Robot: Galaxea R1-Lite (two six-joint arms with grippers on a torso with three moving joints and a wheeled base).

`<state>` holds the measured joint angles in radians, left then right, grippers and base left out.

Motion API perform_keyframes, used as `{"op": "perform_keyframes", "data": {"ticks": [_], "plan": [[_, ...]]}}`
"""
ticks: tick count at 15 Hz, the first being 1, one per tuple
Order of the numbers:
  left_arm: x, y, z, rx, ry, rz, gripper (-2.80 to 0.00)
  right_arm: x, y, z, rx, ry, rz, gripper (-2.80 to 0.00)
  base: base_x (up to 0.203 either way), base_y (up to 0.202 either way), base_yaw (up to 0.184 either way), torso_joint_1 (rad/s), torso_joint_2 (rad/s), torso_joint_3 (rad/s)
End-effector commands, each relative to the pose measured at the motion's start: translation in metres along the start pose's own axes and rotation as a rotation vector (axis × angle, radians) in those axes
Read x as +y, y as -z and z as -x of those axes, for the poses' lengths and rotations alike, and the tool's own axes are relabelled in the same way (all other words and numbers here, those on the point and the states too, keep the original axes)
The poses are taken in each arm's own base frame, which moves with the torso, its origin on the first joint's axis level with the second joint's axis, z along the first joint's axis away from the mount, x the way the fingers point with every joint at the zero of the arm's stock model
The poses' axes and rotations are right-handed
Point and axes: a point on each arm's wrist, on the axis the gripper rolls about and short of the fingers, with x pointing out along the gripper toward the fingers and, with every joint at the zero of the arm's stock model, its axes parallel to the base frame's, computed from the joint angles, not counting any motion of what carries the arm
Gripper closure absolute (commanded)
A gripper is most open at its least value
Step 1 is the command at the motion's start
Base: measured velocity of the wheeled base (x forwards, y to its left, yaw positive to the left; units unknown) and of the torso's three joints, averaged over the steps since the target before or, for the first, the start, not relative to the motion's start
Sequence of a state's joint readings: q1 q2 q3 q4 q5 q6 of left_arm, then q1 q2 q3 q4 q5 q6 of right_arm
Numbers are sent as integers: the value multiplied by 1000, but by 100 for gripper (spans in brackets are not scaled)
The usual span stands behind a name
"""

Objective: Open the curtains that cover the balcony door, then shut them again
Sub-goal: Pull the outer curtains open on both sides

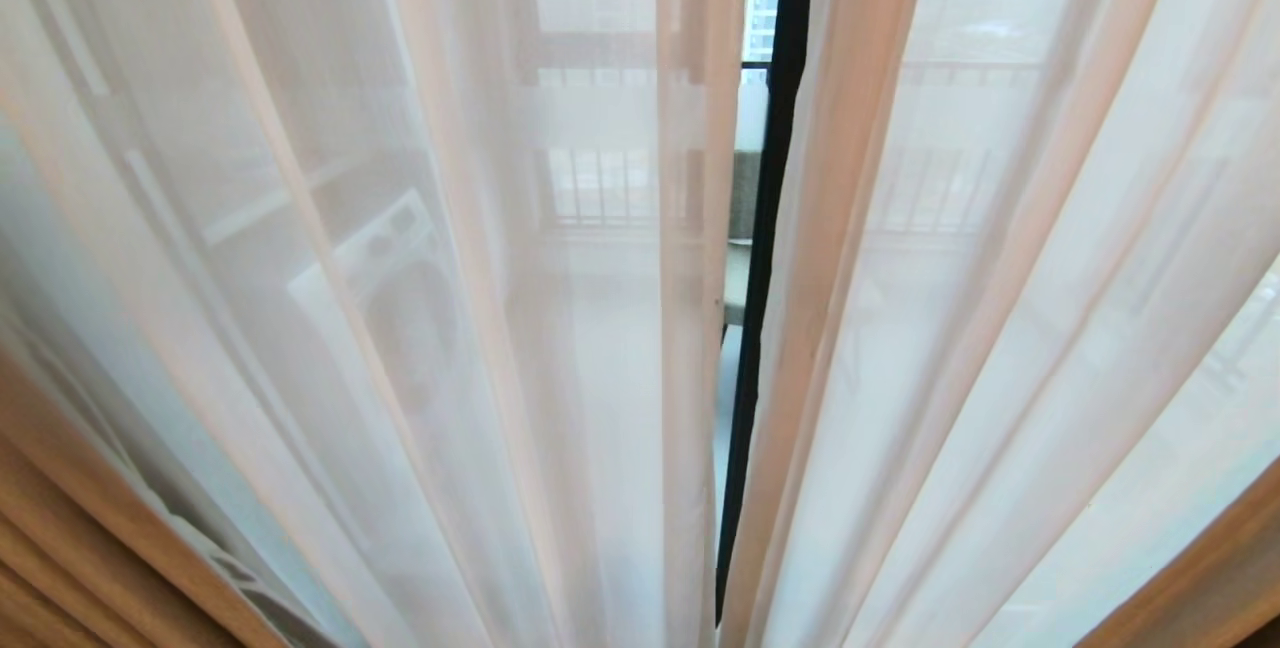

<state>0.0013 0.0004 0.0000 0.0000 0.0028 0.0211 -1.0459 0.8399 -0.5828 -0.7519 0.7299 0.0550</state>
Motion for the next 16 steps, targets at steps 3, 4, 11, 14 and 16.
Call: {"op": "perform_keyframes", "data": {"ticks": [3,4,11,14,16], "plan": [[0,0,0,0,-1,0,0,44,-2,47,-41,-100,21,0,0,0,0,0,0,0],[0,0,0,0,-1,0,0,50,3,53,-27,-138,17,0,0,0,0,0,0,0],[0,0,0,0,-1,0,0,68,51,75,60,-353,12,0,0,0,0,0,0,0],[0,0,0,0,-1,0,0,76,84,84,158,-365,-42,0,0,0,0,0,0,0],[0,0,0,0,-1,0,0,84,112,96,243,-384,-66,0,0,0,0,0,0,0]]}}
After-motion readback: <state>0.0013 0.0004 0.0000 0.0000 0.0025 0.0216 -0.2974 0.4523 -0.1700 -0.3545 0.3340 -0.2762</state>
